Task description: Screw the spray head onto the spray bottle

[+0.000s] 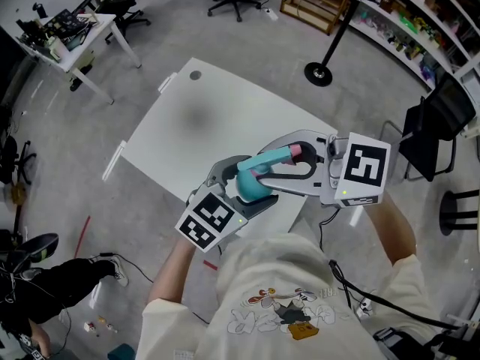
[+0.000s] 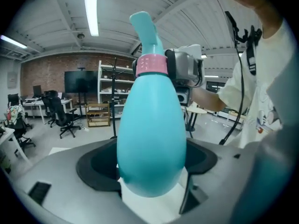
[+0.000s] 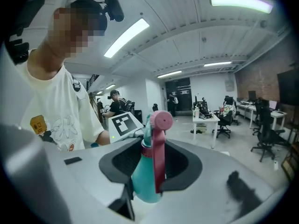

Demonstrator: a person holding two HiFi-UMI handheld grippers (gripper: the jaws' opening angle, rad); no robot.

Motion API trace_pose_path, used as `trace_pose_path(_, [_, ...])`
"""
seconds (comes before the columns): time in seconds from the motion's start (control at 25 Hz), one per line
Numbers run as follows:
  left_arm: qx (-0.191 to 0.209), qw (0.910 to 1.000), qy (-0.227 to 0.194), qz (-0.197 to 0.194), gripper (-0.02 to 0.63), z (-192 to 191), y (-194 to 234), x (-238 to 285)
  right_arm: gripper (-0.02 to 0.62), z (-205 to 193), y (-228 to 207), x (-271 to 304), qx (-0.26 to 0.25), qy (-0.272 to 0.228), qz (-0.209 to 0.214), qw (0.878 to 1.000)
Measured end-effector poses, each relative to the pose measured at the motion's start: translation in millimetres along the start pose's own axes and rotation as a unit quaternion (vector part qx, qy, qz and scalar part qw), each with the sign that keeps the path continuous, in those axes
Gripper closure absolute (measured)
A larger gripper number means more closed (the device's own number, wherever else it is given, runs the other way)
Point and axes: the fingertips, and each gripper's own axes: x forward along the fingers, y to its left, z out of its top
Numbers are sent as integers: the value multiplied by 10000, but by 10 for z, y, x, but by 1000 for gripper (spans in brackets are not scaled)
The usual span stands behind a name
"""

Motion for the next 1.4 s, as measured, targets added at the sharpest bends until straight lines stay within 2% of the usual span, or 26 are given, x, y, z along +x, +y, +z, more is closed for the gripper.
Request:
trace_pose_path(0.12, [-143, 9984, -70, 549, 201, 49, 150, 46, 462, 11, -131, -23, 140, -68, -447, 9989])
trace_pose_path(0.2, [-167, 9943, -57, 1054, 201, 59, 279, 67, 462, 10, -218, -25, 196, -62, -801, 9966])
trace_pose_path(0.28, [-115, 9868, -6, 1613, 201, 38, 418, 64, 462, -8, -294, -2, 216, -5, -1203, 9925])
trace_pose_path(0.4, [-18, 9708, 41, 2400, 201, 16, 591, 18, 462, -20, -369, 38, 283, 27, -1775, 9837])
trace_pose_path(0.52, [3, 9568, 65, 2908, 201, -22, 675, -24, 462, -34, -386, 75, 392, -20, -2169, 9754])
trace_pose_path(0.64, [-38, 9571, 45, 2897, 201, -62, 675, -12, 460, -72, -379, 101, 408, -14, -2238, 9738])
trace_pose_path(0.72, [20, 9595, 80, 2817, 201, -94, 704, 4, 452, -88, -379, 99, 424, 88, -2055, 9777])
trace_pose_path(0.8, [98, 9608, 157, 2768, 201, -137, 765, 14, 408, -95, -383, 64, 438, 285, -1780, 9826])
trace_pose_path(0.88, [173, 9607, 243, 2760, 201, -184, 841, 13, 388, -101, -409, 0, 268, 622, -1615, 9845])
trace_pose_path(1.04, [464, 9578, 465, 2798, 201, -313, 964, 67, 385, -171, -473, -75, -388, 1504, -1339, 9787])
trace_pose_path(1.12, [658, 9591, 571, 2693, 201, -372, 979, 136, 385, -200, -445, -59, -878, 1951, -997, 9718])
trace_pose_path(1.24, [884, 9666, 708, 2297, 201, -424, 934, 248, 385, -195, -376, -107, -1643, 2580, -512, 9507])
trace_pose_path(1.4, [995, 9784, 716, 1661, 201, -573, 897, 298, 385, -137, -264, -186, -2268, 3098, -58, 9233])
